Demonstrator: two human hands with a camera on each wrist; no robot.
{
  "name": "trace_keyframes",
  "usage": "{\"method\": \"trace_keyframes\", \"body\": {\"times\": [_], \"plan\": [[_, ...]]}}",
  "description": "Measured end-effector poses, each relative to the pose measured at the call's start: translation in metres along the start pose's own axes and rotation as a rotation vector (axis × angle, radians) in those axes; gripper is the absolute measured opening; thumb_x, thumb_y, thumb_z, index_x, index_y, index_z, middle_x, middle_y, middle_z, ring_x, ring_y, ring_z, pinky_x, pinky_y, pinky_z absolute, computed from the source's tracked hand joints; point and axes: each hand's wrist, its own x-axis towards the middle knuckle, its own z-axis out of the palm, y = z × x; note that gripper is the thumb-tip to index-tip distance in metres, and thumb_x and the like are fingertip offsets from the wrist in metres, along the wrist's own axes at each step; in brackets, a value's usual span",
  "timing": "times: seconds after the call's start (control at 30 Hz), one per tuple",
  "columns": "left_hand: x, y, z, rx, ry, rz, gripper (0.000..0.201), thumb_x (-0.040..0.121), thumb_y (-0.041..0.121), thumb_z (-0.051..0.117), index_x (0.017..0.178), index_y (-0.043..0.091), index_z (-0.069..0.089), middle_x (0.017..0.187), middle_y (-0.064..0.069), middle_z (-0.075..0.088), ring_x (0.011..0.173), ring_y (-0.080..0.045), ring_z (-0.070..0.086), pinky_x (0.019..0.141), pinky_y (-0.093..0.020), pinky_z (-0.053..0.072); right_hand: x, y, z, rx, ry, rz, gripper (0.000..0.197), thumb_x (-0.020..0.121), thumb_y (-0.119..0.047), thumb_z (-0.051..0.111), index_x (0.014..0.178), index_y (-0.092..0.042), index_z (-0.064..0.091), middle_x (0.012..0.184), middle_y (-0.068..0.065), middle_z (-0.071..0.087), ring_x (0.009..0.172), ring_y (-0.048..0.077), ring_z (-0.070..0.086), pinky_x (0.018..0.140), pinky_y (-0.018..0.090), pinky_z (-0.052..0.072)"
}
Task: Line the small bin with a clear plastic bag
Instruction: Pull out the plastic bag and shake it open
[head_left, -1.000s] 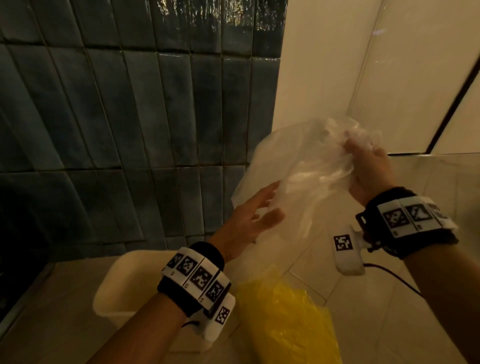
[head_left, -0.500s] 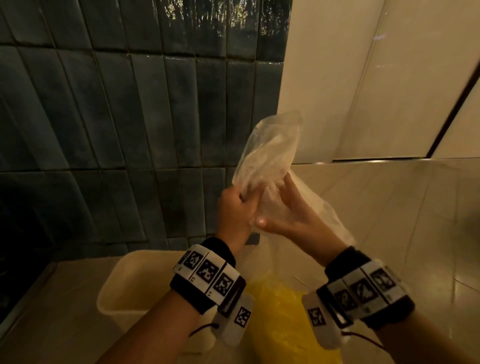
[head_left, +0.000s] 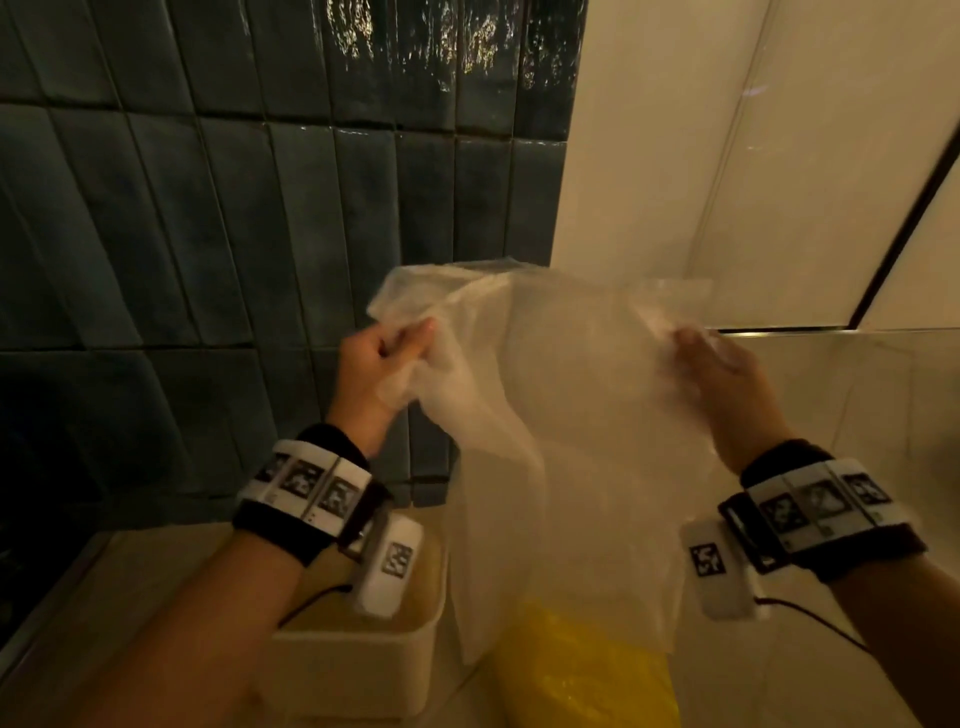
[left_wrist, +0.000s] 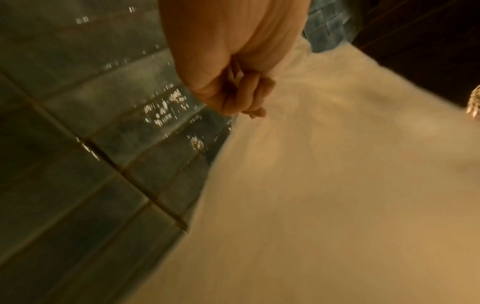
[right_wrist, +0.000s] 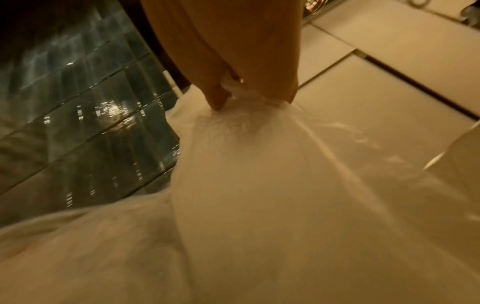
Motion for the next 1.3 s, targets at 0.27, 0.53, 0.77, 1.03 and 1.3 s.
{"method": "trace_keyframes", "body": {"times": [0.27,0.53,0.77,1.03,1.3], "plan": [[0.059,0.011,-0.067,0.084,0.036,-0.111,0.035,0.089,0.028,0.058,0.111,0.001,0.064,0.085,-0.005,0.066,0.081,-0.017,0.062,0.073,-0.021,0.054,0.032,0.006,-0.050,-0.152,0.132,0.119,0.022,0.087,-0.034,0.059,0.099,-0.017,0.067,0.084,0.004,0.060,0.066,0.014,0.050,0.058,0.025,0.037],[0.051,0.021,-0.071,0.145,-0.004,-0.160,0.036,0.087,0.044,0.056,0.091,0.010,0.067,0.083,-0.006,0.067,0.077,-0.018,0.064,0.061,-0.020,0.054,0.049,0.025,-0.036,-0.069,0.155,0.210,0.023,0.091,-0.016,0.055,0.113,-0.009,0.055,0.110,0.019,0.061,0.066,0.007,0.066,0.069,0.024,0.053],[0.041,0.020,-0.039,0.099,-0.028,-0.084,0.023,0.089,0.036,0.056,0.080,0.017,0.065,0.075,0.000,0.064,0.059,0.000,0.063,0.061,-0.017,0.051,0.013,0.004,0.037,-0.483,0.004,-0.195,0.080,0.076,-0.041,0.070,0.142,-0.028,0.026,0.150,0.009,0.026,0.138,0.026,0.028,0.111,0.040,0.029],[0.017,0.038,-0.011,0.184,-0.358,0.024,0.010,0.088,0.034,0.053,0.087,0.028,0.061,0.084,0.007,0.066,0.069,0.005,0.067,0.064,-0.012,0.054,-0.008,-0.034,0.110,-0.735,-0.448,-0.530,0.076,0.078,-0.048,0.065,0.141,-0.044,0.025,0.155,-0.006,0.022,0.143,0.024,0.019,0.113,0.058,0.021],[0.027,0.035,-0.032,0.220,-0.133,-0.072,0.036,0.093,0.046,0.043,0.082,0.020,0.066,0.075,0.005,0.067,0.074,-0.006,0.063,0.067,-0.019,0.045,-0.003,-0.044,0.109,-0.441,-0.254,-0.582,0.017,0.086,-0.027,0.062,0.094,-0.013,0.067,0.091,-0.002,0.064,0.083,0.011,0.058,0.075,0.018,0.044]]}}
